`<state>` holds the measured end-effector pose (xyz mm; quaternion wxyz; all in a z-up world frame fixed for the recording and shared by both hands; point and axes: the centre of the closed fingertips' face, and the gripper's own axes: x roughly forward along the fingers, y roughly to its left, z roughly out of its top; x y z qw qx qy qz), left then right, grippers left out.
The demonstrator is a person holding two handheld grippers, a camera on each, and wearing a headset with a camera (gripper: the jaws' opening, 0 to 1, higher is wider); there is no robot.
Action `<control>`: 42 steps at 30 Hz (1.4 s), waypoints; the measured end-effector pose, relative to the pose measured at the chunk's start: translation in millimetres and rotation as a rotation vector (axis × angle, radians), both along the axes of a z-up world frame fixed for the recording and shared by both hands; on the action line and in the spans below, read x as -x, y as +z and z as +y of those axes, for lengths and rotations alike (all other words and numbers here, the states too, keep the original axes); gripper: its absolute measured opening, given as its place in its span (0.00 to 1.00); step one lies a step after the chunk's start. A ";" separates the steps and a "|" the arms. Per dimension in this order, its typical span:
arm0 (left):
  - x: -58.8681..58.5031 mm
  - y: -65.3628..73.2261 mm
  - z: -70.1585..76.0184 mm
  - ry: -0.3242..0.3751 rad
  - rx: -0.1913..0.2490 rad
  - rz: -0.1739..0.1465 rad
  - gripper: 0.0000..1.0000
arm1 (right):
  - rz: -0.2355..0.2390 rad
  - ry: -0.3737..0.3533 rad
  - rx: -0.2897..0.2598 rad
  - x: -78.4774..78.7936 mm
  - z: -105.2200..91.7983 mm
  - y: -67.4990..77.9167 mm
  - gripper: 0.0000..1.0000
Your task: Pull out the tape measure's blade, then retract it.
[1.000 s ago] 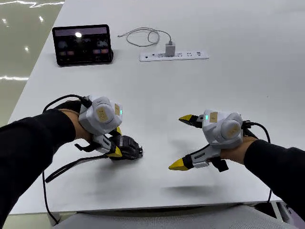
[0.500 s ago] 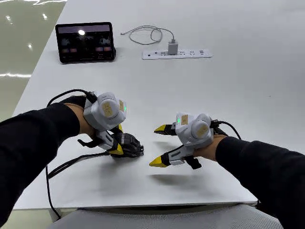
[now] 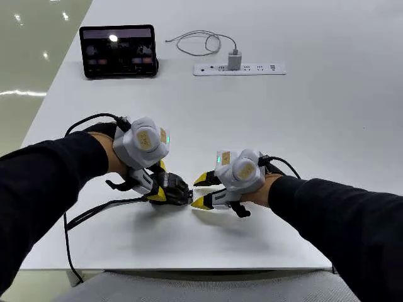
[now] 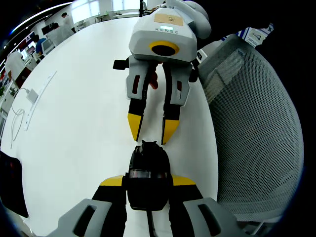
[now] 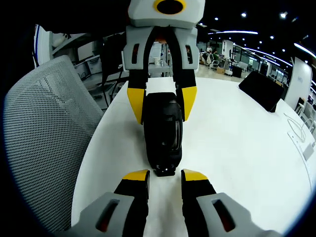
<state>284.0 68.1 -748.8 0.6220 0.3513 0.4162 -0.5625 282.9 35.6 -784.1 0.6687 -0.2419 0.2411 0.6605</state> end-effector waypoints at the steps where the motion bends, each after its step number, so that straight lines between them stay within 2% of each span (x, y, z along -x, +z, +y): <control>1: 0.1 0.0 -0.1 0.000 0.000 0.001 0.28 | 0.000 0.003 0.000 0.5 0.6 0.5 0.19; 4: 0.2 0.1 -0.1 0.001 0.004 0.001 0.28 | -0.014 0.000 0.012 0.1 3.3 -2.7 0.12; 13: -0.5 -0.4 1.1 0.009 0.014 0.009 0.28 | -0.028 0.019 0.033 -0.8 3.0 -4.4 0.08; 31: 0.7 0.1 0.7 0.018 0.034 0.009 0.28 | -0.004 0.005 0.029 0.1 -3.3 -5.2 0.06; 42: -0.5 0.3 0.5 0.032 0.040 0.008 0.28 | 0.018 -0.026 0.024 -5.1 -19.6 -4.4 0.07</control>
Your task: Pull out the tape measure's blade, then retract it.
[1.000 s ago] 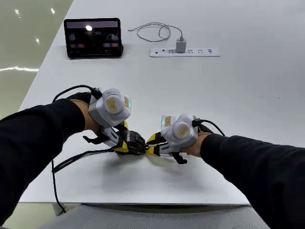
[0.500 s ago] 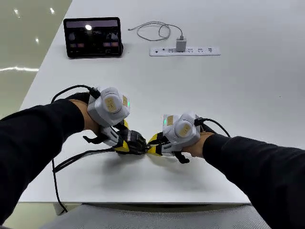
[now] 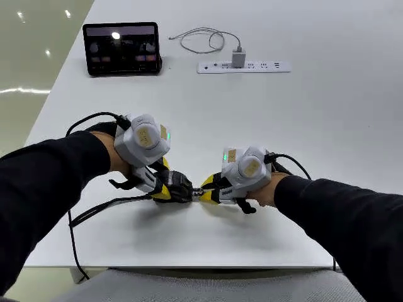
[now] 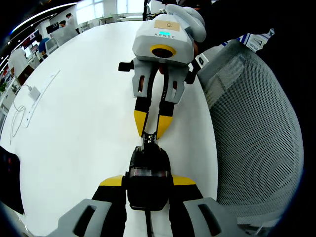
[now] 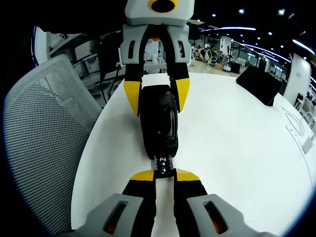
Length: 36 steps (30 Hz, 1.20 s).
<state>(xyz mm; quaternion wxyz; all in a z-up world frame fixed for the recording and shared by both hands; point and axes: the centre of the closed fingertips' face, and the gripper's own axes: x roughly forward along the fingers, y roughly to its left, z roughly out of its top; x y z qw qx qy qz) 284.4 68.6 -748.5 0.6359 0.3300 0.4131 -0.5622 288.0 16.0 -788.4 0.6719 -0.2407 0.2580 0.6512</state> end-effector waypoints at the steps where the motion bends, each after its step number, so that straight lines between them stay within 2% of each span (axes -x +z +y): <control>1: 0.0 0.1 -0.1 0.000 0.000 0.000 0.28 | 0.002 -0.003 -0.002 -0.3 -1.2 0.3 0.07; 3: -0.4 -0.1 -0.3 0.003 0.005 0.000 0.28 | 0.015 -0.010 -0.006 0.1 -0.9 0.6 0.07; 5: -0.7 -0.2 -0.4 0.007 0.009 -0.001 0.28 | -0.001 -0.001 -0.005 0.6 1.4 0.7 0.08; 6: -0.7 -0.1 -0.3 0.007 0.010 -0.001 0.28 | 0.009 -0.011 -0.004 1.1 2.3 0.6 0.09; 8: -0.5 0.1 -0.3 0.008 0.012 0.000 0.29 | -0.018 0.016 0.004 2.4 4.1 -0.6 0.10; 9: -0.3 0.1 -0.7 0.008 0.014 -0.001 0.29 | -0.012 0.014 0.025 3.5 2.3 -3.8 0.11; 13: -0.2 0.2 -1.5 0.010 0.015 0.001 0.29 | -0.018 0.026 0.014 3.2 13.1 -3.1 0.15; 16: 0.1 0.3 -1.7 0.010 0.017 0.002 0.29 | -0.043 0.034 0.033 1.1 19.1 -6.4 0.12; 17: 0.0 0.0 -1.5 0.011 0.017 0.002 0.29 | -0.021 0.035 0.026 1.2 19.7 -6.3 0.12; 23: 0.2 0.6 0.2 0.015 0.027 0.001 0.29 | 0.011 0.023 0.024 1.6 15.0 -7.2 0.08; 26: 0.3 0.8 0.0 0.016 0.030 -0.001 0.29 | -0.003 0.028 0.024 1.7 12.4 -7.4 0.08; 36: -0.4 0.1 -0.3 0.023 0.038 -0.003 0.29 | 0.002 0.017 0.034 -0.3 -1.1 -6.7 0.08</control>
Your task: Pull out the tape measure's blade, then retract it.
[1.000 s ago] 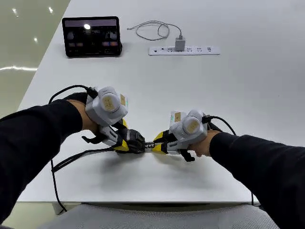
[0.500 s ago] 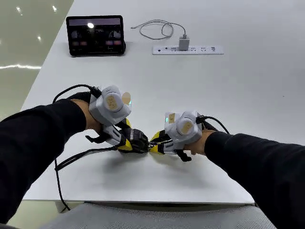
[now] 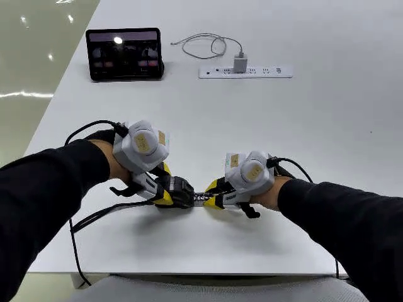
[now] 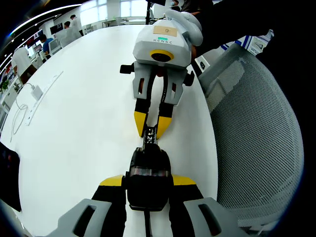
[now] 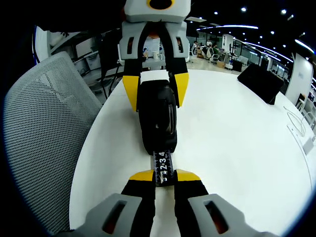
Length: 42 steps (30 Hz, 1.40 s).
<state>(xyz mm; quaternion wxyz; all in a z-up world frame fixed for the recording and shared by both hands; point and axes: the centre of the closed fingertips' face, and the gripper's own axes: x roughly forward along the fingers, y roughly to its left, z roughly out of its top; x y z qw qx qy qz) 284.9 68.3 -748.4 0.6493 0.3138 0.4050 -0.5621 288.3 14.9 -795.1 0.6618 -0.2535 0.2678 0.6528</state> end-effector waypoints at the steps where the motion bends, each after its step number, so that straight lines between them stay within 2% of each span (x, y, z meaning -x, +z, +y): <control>1: 0.2 0.0 -0.3 -0.005 0.000 -0.002 0.29 | 0.005 -0.003 0.000 0.4 -0.9 -0.3 0.08; 10: -1.4 -0.9 0.8 -0.007 0.004 -0.004 0.29 | 0.008 -0.011 0.008 -0.1 -7.7 -0.1 0.08; 11: -1.3 -0.7 0.7 -0.007 0.005 -0.003 0.29 | 0.022 -0.024 0.009 0.5 -8.8 -0.3 0.08; 31: -1.5 -0.7 -0.2 -0.007 0.012 -0.004 0.29 | 0.028 -0.047 0.022 -0.4 -27.4 1.7 0.09; 42: -0.7 0.0 0.3 -0.003 0.008 -0.004 0.29 | 0.012 -0.043 0.026 -1.2 -33.2 1.8 0.09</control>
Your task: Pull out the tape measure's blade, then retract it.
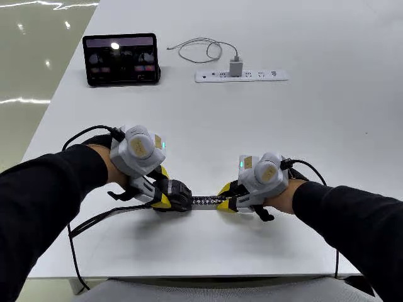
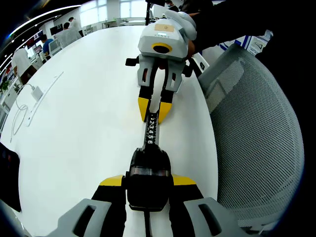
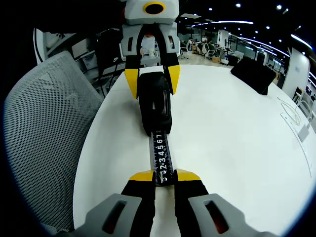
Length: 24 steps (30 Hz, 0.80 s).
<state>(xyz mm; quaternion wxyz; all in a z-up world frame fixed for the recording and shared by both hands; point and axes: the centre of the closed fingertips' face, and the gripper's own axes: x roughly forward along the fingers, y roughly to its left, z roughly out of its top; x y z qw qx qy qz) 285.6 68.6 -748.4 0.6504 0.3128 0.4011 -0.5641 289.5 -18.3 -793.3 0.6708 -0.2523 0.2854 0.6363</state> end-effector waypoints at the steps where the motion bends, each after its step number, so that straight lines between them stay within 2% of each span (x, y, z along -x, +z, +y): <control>1: 0.0 0.0 0.0 -0.001 0.000 0.000 0.29 | 0.002 -0.002 -0.001 0.1 -0.3 0.1 0.09; 24: 3.1 1.7 -1.6 0.006 -0.002 -0.001 0.29 | 0.003 -0.020 0.006 -0.8 -16.6 0.2 0.09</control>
